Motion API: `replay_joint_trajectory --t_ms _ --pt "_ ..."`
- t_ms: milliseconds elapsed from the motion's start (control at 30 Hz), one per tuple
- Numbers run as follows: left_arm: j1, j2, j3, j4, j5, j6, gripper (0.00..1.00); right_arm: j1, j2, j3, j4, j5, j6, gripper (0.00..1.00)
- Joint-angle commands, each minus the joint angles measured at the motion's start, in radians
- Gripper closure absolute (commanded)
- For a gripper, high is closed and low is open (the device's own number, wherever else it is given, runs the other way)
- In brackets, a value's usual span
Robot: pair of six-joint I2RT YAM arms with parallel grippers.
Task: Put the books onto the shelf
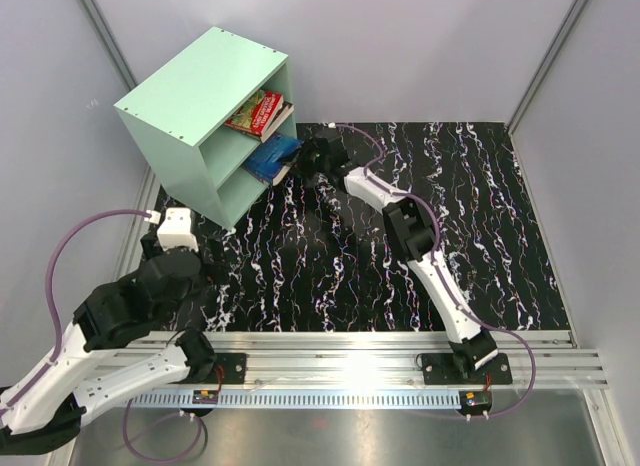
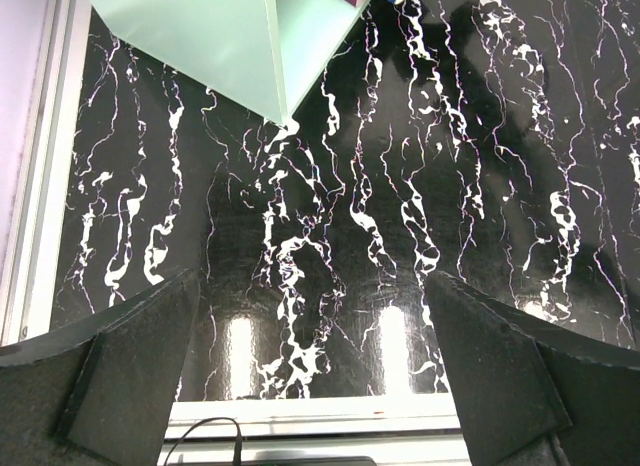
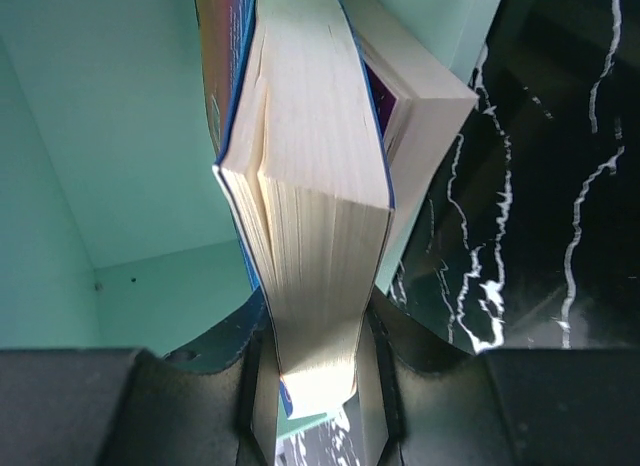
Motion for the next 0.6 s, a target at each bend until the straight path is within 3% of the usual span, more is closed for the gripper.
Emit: replay_joint_trajectory --t_ms 0,267,567 --pt "0.002 -0.001 -0.016 0.064 -0.004 0.028 0.01 0.011 -0.016 0.051 0.026 0.222 0.060 1.00" --pt "0.004 -0.008 -0.015 0.064 0.004 0.034 0.01 0.068 -0.095 -0.091 0.030 0.465 0.218 1.00" --pt "0.002 -0.040 -0.020 0.066 0.001 0.033 0.01 0.083 -0.063 -0.016 -0.091 0.569 0.252 1.00"
